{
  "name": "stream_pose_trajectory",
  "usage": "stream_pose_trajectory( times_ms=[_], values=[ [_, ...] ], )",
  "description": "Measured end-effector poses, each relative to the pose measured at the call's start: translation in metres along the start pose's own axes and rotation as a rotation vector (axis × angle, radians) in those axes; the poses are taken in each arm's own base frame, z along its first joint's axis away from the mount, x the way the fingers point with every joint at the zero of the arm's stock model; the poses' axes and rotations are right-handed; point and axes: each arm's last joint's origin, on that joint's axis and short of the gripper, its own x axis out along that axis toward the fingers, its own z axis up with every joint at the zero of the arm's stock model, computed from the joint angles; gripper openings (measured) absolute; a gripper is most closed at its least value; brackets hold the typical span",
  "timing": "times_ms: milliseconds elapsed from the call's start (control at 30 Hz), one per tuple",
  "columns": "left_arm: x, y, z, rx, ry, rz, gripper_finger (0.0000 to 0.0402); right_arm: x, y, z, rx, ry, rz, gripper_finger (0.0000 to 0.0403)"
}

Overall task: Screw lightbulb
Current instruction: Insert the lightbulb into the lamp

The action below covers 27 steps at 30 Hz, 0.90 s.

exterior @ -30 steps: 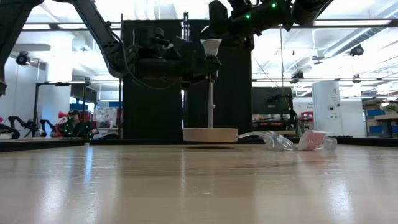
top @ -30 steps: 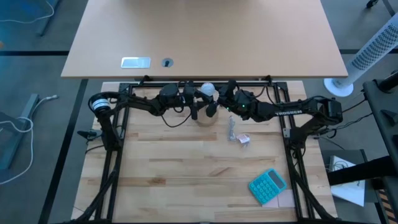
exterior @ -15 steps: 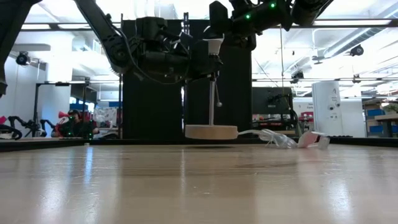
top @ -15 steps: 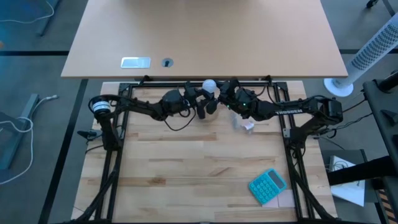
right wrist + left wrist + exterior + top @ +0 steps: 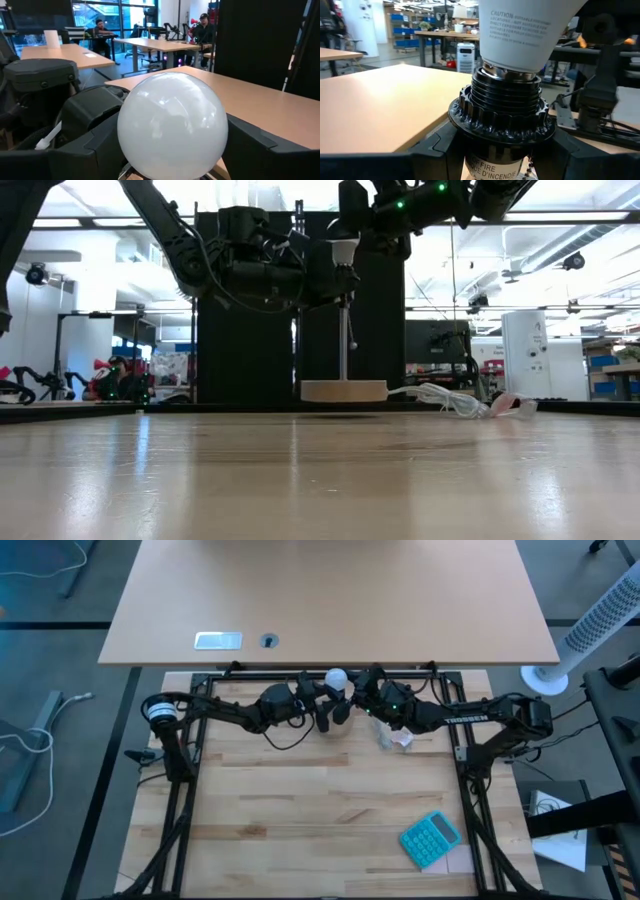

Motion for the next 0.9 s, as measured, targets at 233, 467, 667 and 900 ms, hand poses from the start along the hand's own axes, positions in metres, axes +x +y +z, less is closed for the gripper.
stream_pose_trajectory(
  times_ms=[233,467,667,900],
  values=[
    [-0.0001,-0.0002,-0.0004,-0.001,0.007,-0.007,0.0166,0.0,0.0001,0.0001,0.001,-0.001,0.004,0.0267],
    [-0.0005,-0.0003,0.0007,0.002,0.009,-0.007,0.0166,-0.0004,0.0002,0.0007,0.006,-0.005,0.005,0.0262],
    [-0.0006,-0.0003,0.0007,0.013,0.009,0.002,0.0166,-0.0005,0.0001,0.0009,0.013,-0.005,0.003,0.0252],
    [-0.0008,0.0,-0.0044,0.034,0.065,-0.007,0.0243,-0.0005,0.0005,-0.0014,0.026,0.013,0.005,0.025]
  ],
)
